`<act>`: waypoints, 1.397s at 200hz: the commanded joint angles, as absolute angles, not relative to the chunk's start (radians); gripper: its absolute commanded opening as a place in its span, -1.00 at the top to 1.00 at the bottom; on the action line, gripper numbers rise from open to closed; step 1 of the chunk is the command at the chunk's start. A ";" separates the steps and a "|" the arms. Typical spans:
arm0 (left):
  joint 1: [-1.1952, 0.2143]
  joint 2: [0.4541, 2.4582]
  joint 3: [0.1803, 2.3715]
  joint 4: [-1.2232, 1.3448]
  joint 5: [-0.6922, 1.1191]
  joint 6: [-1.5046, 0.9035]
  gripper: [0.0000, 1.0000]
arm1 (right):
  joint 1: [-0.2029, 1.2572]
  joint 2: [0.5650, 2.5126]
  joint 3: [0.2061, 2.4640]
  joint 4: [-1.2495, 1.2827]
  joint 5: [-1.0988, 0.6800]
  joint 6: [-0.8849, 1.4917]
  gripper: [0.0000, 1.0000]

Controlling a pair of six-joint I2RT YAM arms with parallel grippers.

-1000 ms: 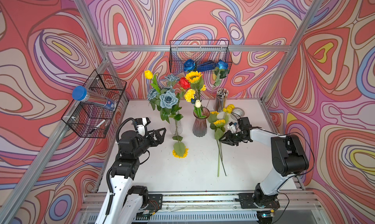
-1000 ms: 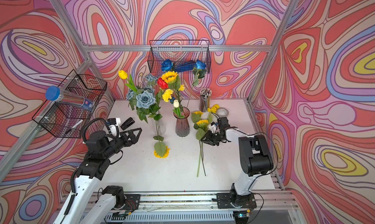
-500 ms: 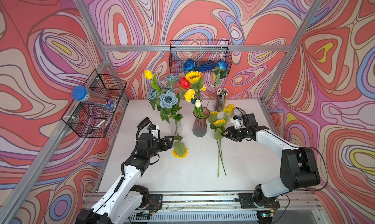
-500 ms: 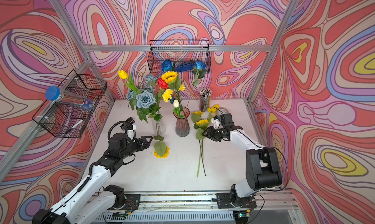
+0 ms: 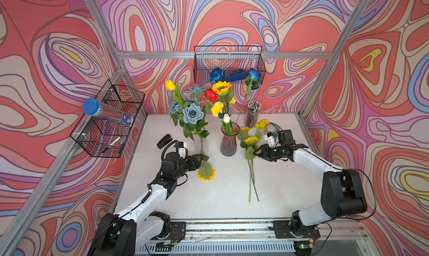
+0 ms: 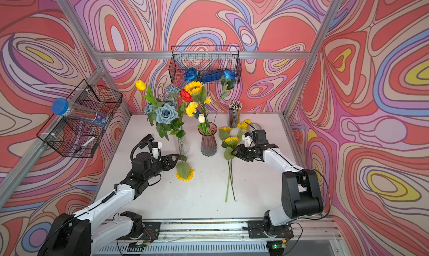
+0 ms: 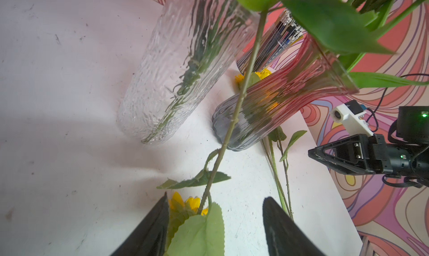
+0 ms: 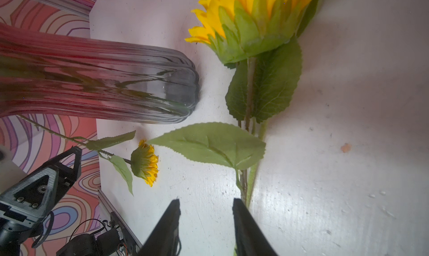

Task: Pick out yellow flowers from the vase
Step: Pick up the flower from the vase.

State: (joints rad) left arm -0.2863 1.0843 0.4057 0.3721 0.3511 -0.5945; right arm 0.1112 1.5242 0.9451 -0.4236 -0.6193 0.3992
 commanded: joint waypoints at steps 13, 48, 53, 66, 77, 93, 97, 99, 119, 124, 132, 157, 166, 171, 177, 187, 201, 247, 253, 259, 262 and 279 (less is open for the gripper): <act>-0.297 1.149 0.414 0.516 0.400 -0.577 -0.27 | 0.115 1.510 0.944 -0.420 -0.622 0.403 0.19; -0.306 1.199 0.437 0.548 0.415 -0.579 -0.14 | 0.115 1.516 0.944 -0.421 -0.629 0.403 0.19; -0.307 1.206 0.438 0.554 0.417 -0.579 -0.12 | 0.115 1.517 0.942 -0.419 -0.631 0.402 0.19; -0.307 1.220 0.443 0.566 0.419 -0.579 -0.05 | 0.115 1.519 0.942 -0.419 -0.634 0.403 0.19; -0.307 1.234 0.451 0.575 0.426 -0.581 0.01 | 0.115 1.520 0.942 -0.417 -0.636 0.403 0.18; -0.310 1.258 0.470 0.566 0.428 -0.577 0.09 | 0.115 1.522 0.940 -0.414 -0.638 0.404 0.19; -0.310 1.263 0.476 0.561 0.426 -0.574 0.11 | 0.115 1.524 0.940 -0.413 -0.639 0.404 0.19; -0.309 1.267 0.479 0.558 0.425 -0.574 0.12 | 0.114 1.525 0.940 -0.412 -0.640 0.405 0.19; -0.310 1.290 0.492 0.561 0.424 -0.569 0.17 | 0.115 1.526 0.940 -0.410 -0.646 0.407 0.19; -0.309 1.297 0.496 0.561 0.425 -0.569 0.19 | 0.115 1.526 0.938 -0.408 -0.646 0.407 0.19; -0.309 1.306 0.504 0.562 0.426 -0.565 0.22 | 0.114 1.528 0.938 -0.410 -0.648 0.406 0.19; -0.309 1.333 0.545 0.556 0.432 -0.561 0.39 | 0.115 1.529 0.940 -0.410 -0.649 0.405 0.19; -0.310 1.340 0.550 0.554 0.434 -0.560 0.45 | 0.115 1.528 0.940 -0.410 -0.649 0.406 0.19; -0.308 1.344 0.552 0.556 0.436 -0.560 0.46 | 0.116 1.529 0.940 -0.411 -0.649 0.406 0.18; -0.310 1.346 0.554 0.557 0.437 -0.560 0.47 | 0.114 1.528 0.940 -0.412 -0.649 0.405 0.19; -0.309 1.348 0.554 0.561 0.437 -0.558 0.49 | 0.116 1.528 0.940 -0.411 -0.651 0.405 0.19; -0.309 1.347 0.554 0.562 0.436 -0.560 0.51 | 0.116 1.528 0.940 -0.411 -0.651 0.403 0.19; -0.309 1.328 0.554 0.539 0.426 -0.545 0.59 | 0.115 1.530 0.940 -0.410 -0.654 0.402 0.19; -0.309 1.328 0.555 0.538 0.425 -0.543 0.59 | 0.116 1.529 0.940 -0.410 -0.654 0.403 0.18; -0.309 1.331 0.556 0.536 0.426 -0.542 0.58 | 0.115 1.528 0.940 -0.410 -0.655 0.403 0.19; -0.309 1.331 0.557 0.536 0.428 -0.541 0.58 | 0.115 1.528 0.940 -0.410 -0.655 0.403 0.19; -0.309 1.340 0.558 0.543 0.424 -0.540 0.52 | 0.114 1.527 0.940 -0.410 -0.655 0.403 0.19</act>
State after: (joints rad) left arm -0.3023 1.3426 0.5335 0.5308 0.4225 -0.5549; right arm 0.1112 1.5242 0.9447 -0.4187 -0.6445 0.4053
